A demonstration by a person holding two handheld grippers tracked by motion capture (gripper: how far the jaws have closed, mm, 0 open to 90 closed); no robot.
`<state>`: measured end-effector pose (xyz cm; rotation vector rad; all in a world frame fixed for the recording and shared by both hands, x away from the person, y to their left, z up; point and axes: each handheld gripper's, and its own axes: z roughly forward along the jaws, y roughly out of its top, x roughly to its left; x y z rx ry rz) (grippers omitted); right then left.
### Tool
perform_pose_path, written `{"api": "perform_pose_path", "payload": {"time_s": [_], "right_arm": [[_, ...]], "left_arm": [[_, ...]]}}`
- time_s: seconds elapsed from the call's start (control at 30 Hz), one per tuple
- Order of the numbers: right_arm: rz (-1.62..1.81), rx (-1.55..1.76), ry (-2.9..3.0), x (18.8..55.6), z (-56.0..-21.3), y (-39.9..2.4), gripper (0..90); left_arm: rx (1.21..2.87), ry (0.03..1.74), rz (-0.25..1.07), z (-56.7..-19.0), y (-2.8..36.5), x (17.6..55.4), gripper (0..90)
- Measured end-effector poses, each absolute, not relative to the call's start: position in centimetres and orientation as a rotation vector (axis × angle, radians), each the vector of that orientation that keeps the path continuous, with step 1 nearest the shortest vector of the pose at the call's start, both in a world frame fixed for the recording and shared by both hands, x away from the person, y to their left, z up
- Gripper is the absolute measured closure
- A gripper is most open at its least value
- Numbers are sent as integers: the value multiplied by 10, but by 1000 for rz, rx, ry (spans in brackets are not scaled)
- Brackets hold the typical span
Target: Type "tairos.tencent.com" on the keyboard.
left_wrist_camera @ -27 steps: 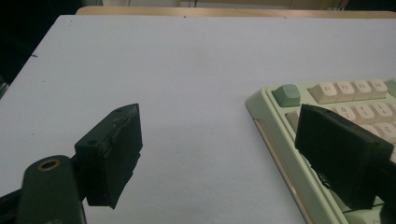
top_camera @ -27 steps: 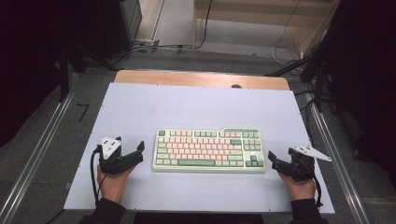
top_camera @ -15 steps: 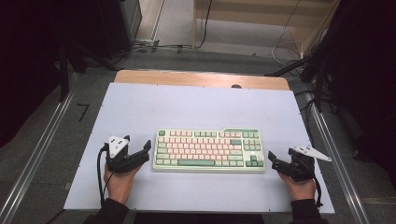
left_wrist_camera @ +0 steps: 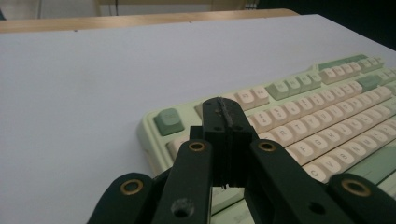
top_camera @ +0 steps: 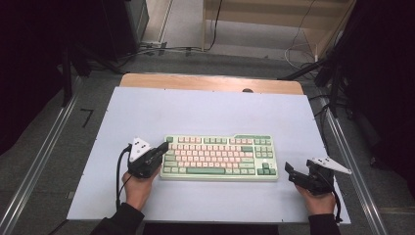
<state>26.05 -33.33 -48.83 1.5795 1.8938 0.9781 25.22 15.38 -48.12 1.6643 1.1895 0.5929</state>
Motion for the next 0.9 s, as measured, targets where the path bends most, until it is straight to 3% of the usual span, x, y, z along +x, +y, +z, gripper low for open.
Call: {"api": "perform_pose_path", "payload": {"time_s": [0.43, 0.9], "right_arm": [[940, 1642, 1825, 240, -490, -354, 152], [921, 1661, 1808, 233, -490, -360, 152]], "left_arm": [[1790, 1108, 444, -487, 101, 281, 900], [1855, 1090, 401, -492, 82, 289, 900]]}}
